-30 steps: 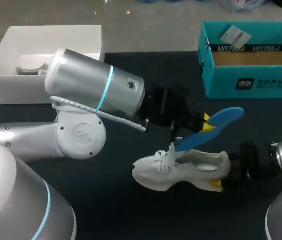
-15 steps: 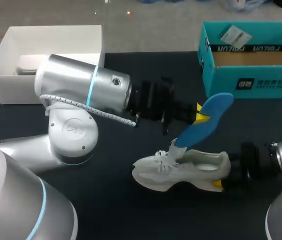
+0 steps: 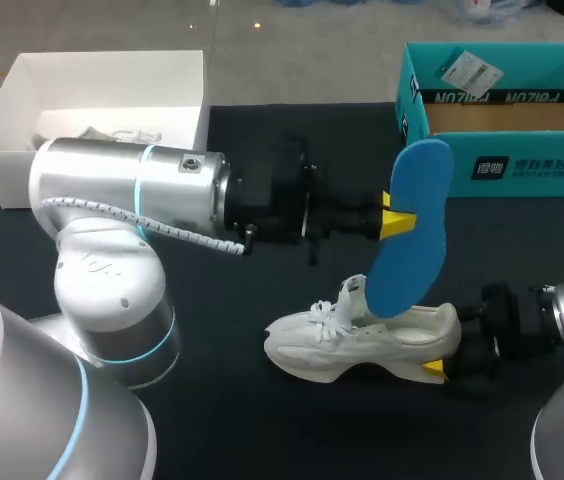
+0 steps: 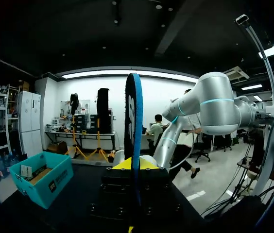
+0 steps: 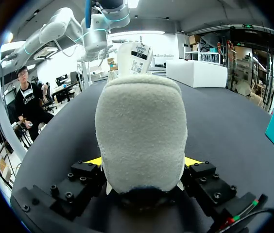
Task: Take the shoe out of the shoebox, open the shoe tongue, remove and reinsert the insole, then place the shoe into the shoebox
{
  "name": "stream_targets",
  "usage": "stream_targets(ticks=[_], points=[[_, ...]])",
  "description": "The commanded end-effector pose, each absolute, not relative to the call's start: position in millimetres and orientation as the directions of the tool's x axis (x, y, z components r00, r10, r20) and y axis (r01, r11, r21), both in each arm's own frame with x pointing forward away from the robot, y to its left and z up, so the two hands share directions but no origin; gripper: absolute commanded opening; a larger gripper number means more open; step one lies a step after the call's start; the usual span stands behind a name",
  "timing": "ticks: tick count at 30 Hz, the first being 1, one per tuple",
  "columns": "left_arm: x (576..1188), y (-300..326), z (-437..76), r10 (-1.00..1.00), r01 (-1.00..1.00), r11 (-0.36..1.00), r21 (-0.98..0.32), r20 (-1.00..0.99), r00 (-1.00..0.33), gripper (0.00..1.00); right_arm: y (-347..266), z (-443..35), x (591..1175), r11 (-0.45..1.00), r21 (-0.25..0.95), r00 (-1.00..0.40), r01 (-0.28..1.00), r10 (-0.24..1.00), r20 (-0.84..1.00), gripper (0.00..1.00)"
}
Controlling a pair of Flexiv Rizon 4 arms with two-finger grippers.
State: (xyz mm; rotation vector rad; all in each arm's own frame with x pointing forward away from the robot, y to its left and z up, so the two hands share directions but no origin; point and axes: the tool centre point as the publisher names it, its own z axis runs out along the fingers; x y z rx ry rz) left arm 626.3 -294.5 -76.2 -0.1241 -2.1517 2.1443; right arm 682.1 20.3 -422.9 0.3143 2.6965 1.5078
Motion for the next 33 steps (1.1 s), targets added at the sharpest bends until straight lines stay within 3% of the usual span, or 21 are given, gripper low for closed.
stream_targets(ticks=[1,7,33], points=[[621.0,-269.7,-69.2,0.165,-0.023,-0.092,-0.995,0.008,-0.986,0.0,21.0,-422.6,680.6,0.511,0.845,-0.978,0.159,0.196,0.065,0.0],[613.2,-270.0,-53.8,0.228,-0.057,-0.168,-0.984,0.018,-0.974,0.0,21.0,-422.6,680.6,0.511,0.845,-0.978,0.159,0.196,0.065,0.0],[613.2,-270.0,-53.8,0.228,-0.057,-0.168,-0.984,0.018,-0.974,0.0,21.0,-422.6,680.6,0.511,0.845,-0.978,0.159,0.196,0.065,0.0]])
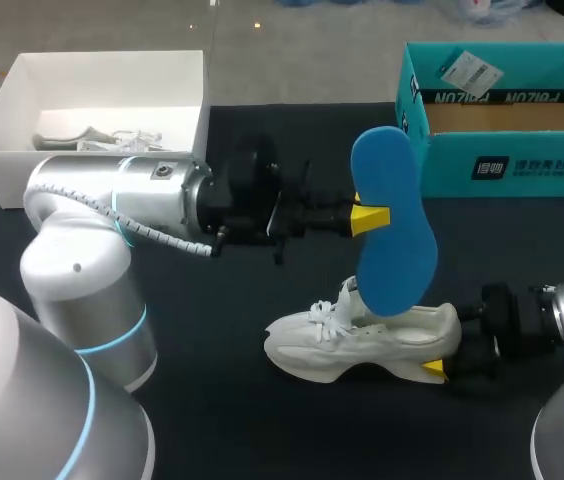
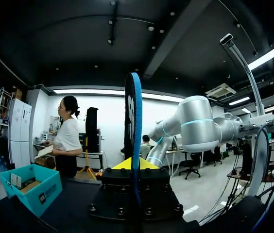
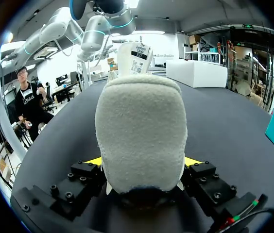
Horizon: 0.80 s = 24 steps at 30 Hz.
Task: Take the shoe out of the shoebox, open the shoe tongue, remove and reinsert the insole, then place the shoe into the shoebox
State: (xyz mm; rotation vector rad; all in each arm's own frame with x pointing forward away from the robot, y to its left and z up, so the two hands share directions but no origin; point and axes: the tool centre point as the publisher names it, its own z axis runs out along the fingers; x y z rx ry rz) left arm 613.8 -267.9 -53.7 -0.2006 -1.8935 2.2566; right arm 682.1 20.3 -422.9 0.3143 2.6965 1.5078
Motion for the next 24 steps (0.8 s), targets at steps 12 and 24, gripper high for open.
stream_targets(ticks=[12,24], points=[[588.3,-260.6,-27.2,0.256,-0.209,-0.237,-0.949,0.147,-0.955,0.0,21.0,-422.6,680.6,0.511,0.845,-0.978,0.159,0.196,0.065,0.0],[563.4,-245.6,-18.0,0.344,-0.399,-0.102,-0.911,0.344,-0.873,0.0,21.0,-422.6,680.6,0.511,0.845,-0.978,0.159,0.196,0.065,0.0]])
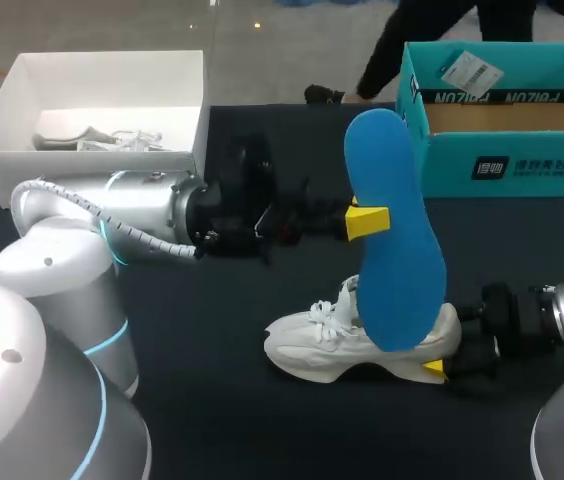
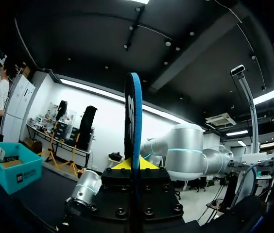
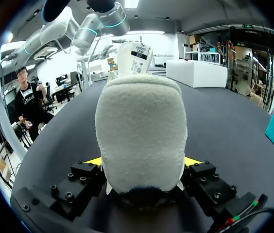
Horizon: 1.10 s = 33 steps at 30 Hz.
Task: Take the shoe out of the shoebox, open the shoe tongue, remove and reinsert the insole, then place the shoe into the shoebox
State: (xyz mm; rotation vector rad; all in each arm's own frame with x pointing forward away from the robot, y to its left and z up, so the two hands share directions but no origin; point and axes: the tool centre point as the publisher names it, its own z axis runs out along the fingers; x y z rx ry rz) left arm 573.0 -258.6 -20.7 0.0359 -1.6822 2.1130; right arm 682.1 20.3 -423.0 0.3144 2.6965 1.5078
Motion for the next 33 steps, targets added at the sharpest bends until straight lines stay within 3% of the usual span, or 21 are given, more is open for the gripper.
stream_targets(ticks=[1,6,33], points=[[558.2,-245.8,-17.7,0.354,-0.434,-0.089,-0.896,0.379,-0.855,0.0,21.0,-422.6,680.6,0.511,0.845,-0.978,0.159,0.196,0.065,0.0],[545.1,-250.5,-15.9,0.333,-0.537,-0.038,-0.843,0.496,-0.802,0.0,21.0,-422.6,680.6,0.511,0.845,-0.978,0.159,0.196,0.065,0.0],[518.6,-243.7,-2.4,0.372,-0.525,0.04,-0.85,0.5,-0.782,0.0,21.0,-422.6,680.6,0.511,0.845,-0.978,0.159,0.196,0.065,0.0]])
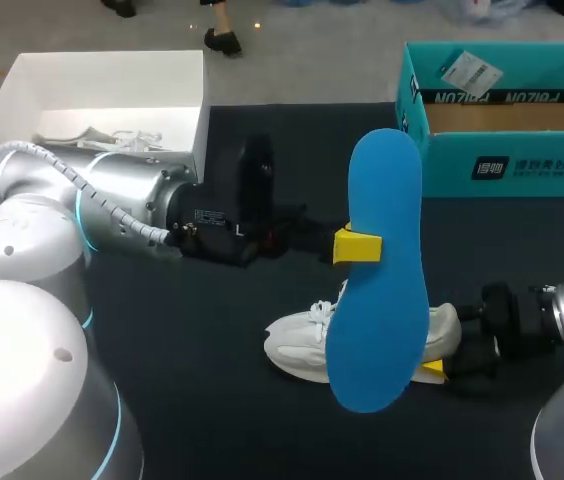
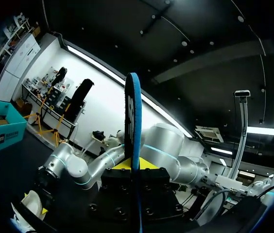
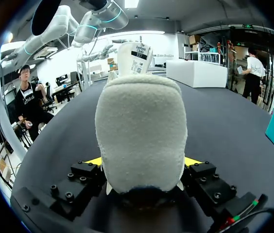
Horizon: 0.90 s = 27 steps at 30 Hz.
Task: Take the shoe out of the shoebox, open the shoe tongue, remove and reinsert the insole, then place the shoe into the shoebox
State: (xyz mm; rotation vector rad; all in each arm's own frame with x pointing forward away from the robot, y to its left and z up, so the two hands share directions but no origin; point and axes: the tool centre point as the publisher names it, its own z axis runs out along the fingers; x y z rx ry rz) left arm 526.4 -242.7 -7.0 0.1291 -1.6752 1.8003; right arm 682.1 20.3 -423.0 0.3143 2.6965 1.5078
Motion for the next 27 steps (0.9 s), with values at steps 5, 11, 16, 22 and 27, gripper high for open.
stream_targets(ticks=[5,11,16,22,27], points=[[518.6,-243.7,-2.4,0.372,-0.525,0.04,-0.85,0.5,-0.782,0.0,21.0,-422.6,680.6,0.511,0.845,-0.978,0.159,0.196,0.065,0.0],[518.6,-243.7,-2.4,0.372,-0.525,0.04,-0.85,0.5,-0.782,0.0,21.0,-422.6,680.6,0.511,0.845,-0.978,0.159,0.196,0.065,0.0],[519.4,-245.0,2.0,0.331,-0.508,0.04,-0.86,0.491,-0.806,0.0,21.0,-422.6,680.6,0.511,0.845,-0.978,0.159,0.196,0.065,0.0],[515.9,-247.5,8.0,0.218,-0.478,0.062,-0.876,0.479,-0.85,0.0,21.0,-422.6,680.6,0.511,0.845,-0.978,0.159,0.196,0.065,0.0],[511.8,-245.9,12.5,0.199,-0.494,0.028,-0.869,0.489,-0.849,0.0,21.0,-422.6,680.6,0.511,0.845,-0.978,0.159,0.196,0.065,0.0]])
